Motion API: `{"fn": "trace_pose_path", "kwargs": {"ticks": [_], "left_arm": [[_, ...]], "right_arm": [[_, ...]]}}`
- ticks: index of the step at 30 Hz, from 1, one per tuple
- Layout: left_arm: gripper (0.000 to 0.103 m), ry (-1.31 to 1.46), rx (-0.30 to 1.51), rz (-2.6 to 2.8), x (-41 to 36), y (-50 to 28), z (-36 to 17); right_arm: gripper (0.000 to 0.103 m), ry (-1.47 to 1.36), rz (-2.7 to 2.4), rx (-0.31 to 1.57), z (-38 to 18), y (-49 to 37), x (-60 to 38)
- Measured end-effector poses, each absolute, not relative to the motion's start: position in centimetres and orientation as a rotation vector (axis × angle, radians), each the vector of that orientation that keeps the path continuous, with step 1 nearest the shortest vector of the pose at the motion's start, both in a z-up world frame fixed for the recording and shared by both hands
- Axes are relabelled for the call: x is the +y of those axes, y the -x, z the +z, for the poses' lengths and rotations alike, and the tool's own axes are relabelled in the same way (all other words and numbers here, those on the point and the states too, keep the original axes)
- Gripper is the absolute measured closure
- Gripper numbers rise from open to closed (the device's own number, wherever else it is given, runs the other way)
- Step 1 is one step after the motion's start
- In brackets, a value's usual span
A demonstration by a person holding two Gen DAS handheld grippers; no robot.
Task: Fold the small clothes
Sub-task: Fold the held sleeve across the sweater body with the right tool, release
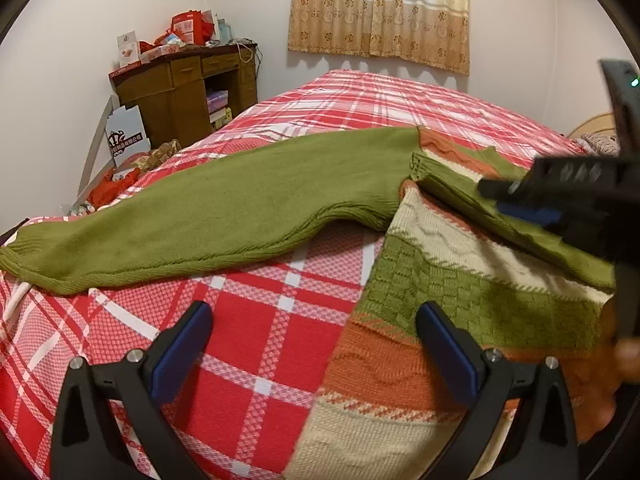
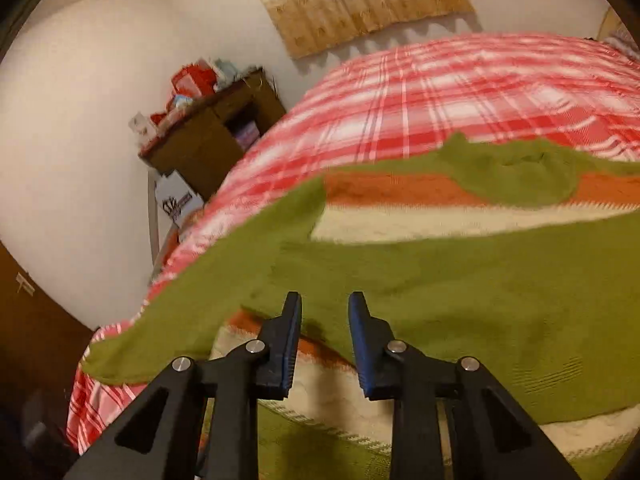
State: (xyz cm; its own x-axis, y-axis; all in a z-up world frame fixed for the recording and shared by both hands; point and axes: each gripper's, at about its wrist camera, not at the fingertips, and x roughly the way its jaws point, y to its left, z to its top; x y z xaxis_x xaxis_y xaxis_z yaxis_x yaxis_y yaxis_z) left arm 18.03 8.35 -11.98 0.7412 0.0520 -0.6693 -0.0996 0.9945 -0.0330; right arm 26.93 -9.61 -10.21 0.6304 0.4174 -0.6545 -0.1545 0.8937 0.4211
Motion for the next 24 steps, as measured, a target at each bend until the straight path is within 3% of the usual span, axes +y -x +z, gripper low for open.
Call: {"fn": "trace_pose_path", "kwargs": {"ticks": [6, 14, 24], "left_arm": [[0.0, 0.06, 0.735, 0.088, 8.2, -18.0, -11.9], [0.0, 0.058, 0.736, 0.09, 8.3, -18.0, -11.9], [0.0, 0.054, 0.765, 0.101, 8.2, -18.4, -11.9]], "right_arm": [[0.075, -0.319, 0.391, 0.855, -10.2, -27.0, -9.1], [0.075, -0.18, 0.083, 0.735, -6.3, -20.7, -18.8], [0.074, -0.13, -0.18, 0.779, -9.4, -16.6, -29.3]]}}
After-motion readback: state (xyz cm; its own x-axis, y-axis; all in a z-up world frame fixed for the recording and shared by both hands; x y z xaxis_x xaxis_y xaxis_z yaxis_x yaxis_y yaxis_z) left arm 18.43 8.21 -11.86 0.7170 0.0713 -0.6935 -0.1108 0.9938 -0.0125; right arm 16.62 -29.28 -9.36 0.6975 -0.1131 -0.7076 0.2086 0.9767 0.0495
